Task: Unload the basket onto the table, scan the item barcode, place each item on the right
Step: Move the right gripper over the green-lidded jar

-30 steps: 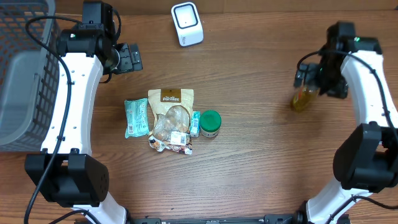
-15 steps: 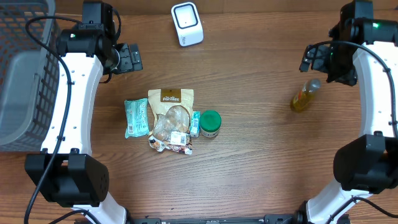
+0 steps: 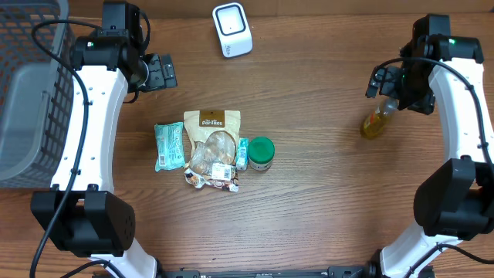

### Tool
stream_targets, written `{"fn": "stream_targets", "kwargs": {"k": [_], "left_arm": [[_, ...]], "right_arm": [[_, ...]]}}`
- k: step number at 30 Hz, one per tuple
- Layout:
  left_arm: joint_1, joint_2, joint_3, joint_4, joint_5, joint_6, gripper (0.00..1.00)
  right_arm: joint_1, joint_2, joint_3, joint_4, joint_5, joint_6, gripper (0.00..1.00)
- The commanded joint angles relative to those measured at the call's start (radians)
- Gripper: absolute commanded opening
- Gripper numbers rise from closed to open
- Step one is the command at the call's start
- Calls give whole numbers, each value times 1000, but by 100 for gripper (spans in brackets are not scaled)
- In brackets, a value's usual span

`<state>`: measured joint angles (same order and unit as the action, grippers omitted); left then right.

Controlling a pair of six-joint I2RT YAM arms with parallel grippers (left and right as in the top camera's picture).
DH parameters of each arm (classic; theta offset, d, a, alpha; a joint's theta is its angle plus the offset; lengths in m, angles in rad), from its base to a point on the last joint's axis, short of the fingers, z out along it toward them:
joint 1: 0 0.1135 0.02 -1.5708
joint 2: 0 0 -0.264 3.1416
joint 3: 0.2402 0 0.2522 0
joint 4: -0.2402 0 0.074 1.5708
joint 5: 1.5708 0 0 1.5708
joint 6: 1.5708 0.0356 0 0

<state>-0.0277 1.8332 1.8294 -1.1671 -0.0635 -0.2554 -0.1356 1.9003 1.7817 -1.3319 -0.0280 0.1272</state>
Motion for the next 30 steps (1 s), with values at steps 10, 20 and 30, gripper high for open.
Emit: {"fn": "stream_targets", "kwargs": {"k": [10,20,30], "left_arm": [[-6,-8,12,0,2,-3,100],[-6,-8,12,0,2,-3,99],[-6,-8,12,0,2,-3,100]], "right_arm": [[84,-8,170,-64,-385,-3,100],[380,-6,148,-51,-350,5,100],[645,42,148,-42,-83,237,100]]}}
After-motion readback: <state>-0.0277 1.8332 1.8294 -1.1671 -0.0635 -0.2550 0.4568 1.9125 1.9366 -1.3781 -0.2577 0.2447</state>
